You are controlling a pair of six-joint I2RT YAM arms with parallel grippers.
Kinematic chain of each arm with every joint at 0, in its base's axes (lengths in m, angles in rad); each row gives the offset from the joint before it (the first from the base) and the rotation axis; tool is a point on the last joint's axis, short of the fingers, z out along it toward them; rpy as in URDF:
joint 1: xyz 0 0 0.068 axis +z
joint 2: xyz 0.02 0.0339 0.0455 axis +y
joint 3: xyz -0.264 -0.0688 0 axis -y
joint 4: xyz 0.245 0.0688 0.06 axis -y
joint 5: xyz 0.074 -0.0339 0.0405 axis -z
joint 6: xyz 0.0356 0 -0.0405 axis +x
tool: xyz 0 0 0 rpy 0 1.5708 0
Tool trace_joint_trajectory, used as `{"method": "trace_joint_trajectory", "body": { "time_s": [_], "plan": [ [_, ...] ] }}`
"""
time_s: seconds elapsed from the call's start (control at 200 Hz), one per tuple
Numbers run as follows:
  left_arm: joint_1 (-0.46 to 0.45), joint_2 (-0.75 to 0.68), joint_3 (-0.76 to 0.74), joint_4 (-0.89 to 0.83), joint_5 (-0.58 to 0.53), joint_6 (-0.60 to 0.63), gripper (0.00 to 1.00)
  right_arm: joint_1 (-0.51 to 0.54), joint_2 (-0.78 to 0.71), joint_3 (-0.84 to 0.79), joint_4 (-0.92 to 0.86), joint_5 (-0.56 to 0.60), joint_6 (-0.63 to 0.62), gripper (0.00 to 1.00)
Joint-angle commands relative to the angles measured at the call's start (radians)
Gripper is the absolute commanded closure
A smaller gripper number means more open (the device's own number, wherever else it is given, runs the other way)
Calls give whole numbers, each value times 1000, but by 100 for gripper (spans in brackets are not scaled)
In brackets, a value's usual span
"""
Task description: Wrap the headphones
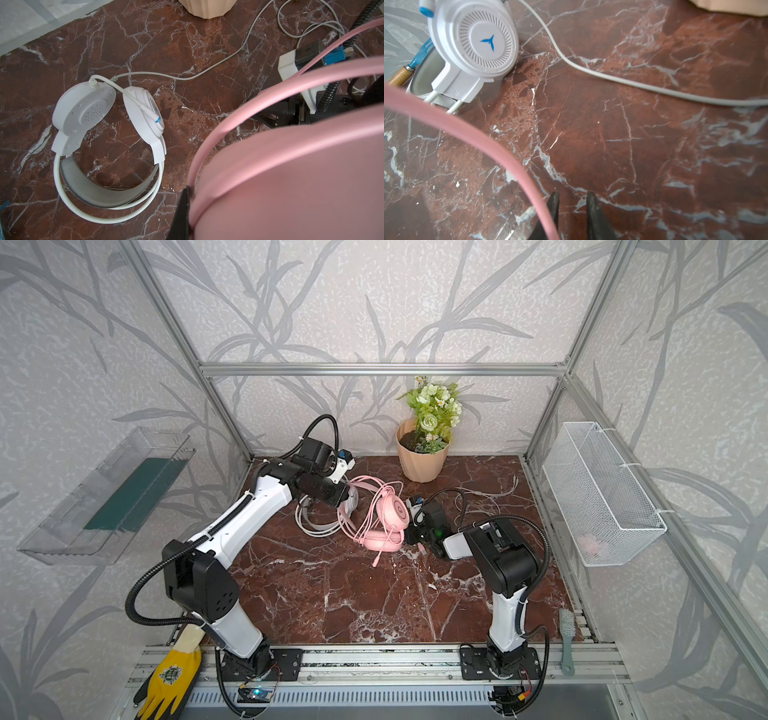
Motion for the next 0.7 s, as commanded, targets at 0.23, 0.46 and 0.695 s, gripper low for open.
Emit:
{"method": "trace_joint_trajectory", "body": {
  "time_s": [0.23, 0.46, 0.695],
  "plan": [
    [11, -46, 1, 66, 78, -67, 100, 13, -32, -42, 39, -48, -13, 100],
    [40, -69, -63, 192, 111, -202, 100, 43, -104, -123, 51, -54, -33, 100],
    [55, -97, -158, 372, 161, -414, 100, 77, -171, -207, 84, -20, -19, 100]
  ]
}}
